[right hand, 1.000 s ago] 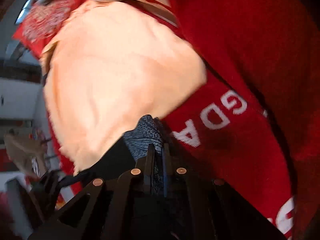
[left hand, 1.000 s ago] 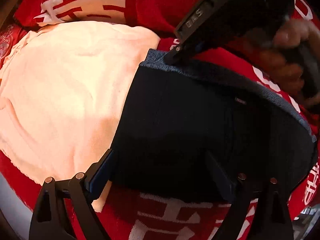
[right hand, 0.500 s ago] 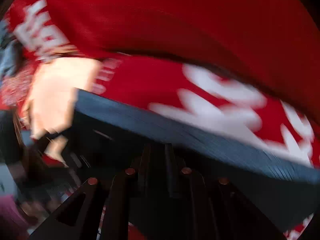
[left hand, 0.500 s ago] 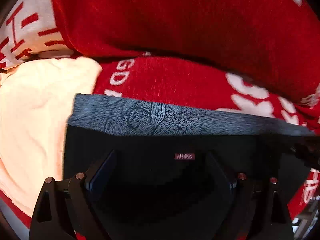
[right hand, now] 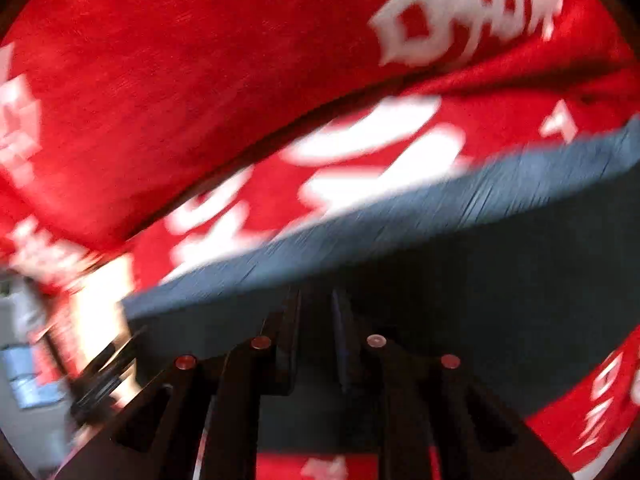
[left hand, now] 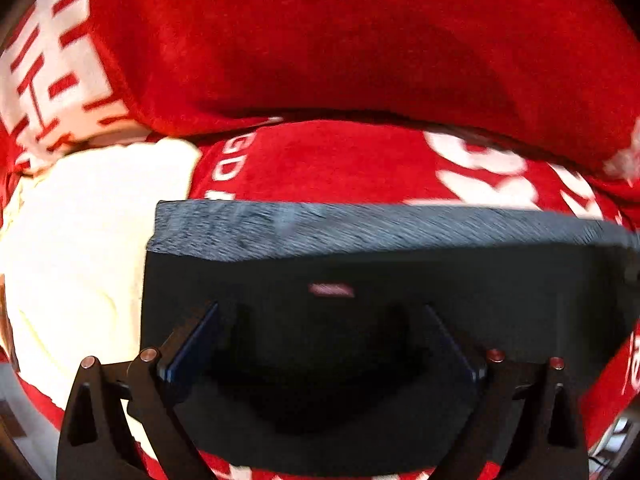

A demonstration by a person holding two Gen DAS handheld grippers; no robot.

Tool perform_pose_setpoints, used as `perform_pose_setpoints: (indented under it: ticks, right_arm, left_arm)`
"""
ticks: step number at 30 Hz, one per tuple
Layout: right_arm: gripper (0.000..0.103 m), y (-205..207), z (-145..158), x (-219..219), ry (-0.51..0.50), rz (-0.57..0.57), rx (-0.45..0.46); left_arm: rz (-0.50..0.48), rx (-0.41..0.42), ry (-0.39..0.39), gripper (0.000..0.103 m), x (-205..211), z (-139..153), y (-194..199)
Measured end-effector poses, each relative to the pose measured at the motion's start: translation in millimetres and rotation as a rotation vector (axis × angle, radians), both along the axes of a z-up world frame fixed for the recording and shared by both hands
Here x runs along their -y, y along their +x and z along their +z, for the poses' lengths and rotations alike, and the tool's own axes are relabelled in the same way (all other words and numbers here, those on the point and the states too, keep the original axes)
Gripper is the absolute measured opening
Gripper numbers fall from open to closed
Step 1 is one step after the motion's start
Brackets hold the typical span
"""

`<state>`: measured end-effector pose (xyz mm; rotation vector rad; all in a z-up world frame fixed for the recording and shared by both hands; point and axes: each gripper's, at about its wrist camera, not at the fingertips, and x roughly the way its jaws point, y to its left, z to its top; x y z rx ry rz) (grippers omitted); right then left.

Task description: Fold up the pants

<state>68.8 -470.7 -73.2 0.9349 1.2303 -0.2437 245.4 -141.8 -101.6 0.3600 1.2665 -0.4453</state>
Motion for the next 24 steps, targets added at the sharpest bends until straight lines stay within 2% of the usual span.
perform_pose_setpoints:
  ticks: [2, 4, 5, 6, 8, 10, 12, 15, 22, 24]
  right_arm:
    - [0.018, -16.8, 0.6, -26.2, 0.108, 0.034, 0.03]
    - [0.019, -37.0, -13.8, -68.4, 0.273, 0.053, 0.028]
    - [0.019, -44.3, -23.1, -85.5, 0.327, 0.054, 0.014]
    - [0.019, -49.6, -32.6, -100.0, 0.357, 0.055, 0.002]
    - [0.02, -57.6, -46.6, -114.2, 0.379, 0.042, -0.011]
    - [0.022, -58.5, -60.8, -121.7, 0.428, -0.011, 0.012]
    - [0.022, -58.8, -67.7, -119.1, 0.449, -0.048, 0.059]
    - [0.022, -60.5, -74.7, -121.0, 0.464, -0.081, 0.057]
    - [0.023, -76.6, -67.3, -92.3, 0.506, -0.226, 0.098]
    - [0.025, -81.8, -61.2, -91.3, 0.466, -0.208, 0.087]
  left_arm:
    - [-0.035, 0.001, 0.038, 0.099, 7.0, -4.8, -13.1]
    - [-0.036, -0.038, 0.096, 0.099, 8.5, -25.5, -17.5]
    - [-0.017, -0.053, 0.09, 0.103, 5.1, -32.9, -16.5]
    - [0.001, -0.048, 0.067, 0.103, 1.3, -33.9, -15.4]
    - [-0.013, -0.054, 0.069, 0.103, 2.2, -33.4, -14.6]
    - [-0.03, -0.046, 0.077, 0.103, 3.9, -33.1, -16.0]
    - [-0.028, -0.048, 0.078, 0.103, 6.9, -34.0, -14.4]
    - [-0.027, -0.045, 0.082, 0.103, 9.1, -32.9, -15.6]
    - [-0.027, -0.047, 0.08, 0.103, 13.2, -28.3, -15.0]
    - [-0.027, -0.044, 0.08, 0.103, 13.3, -28.8, -13.6]
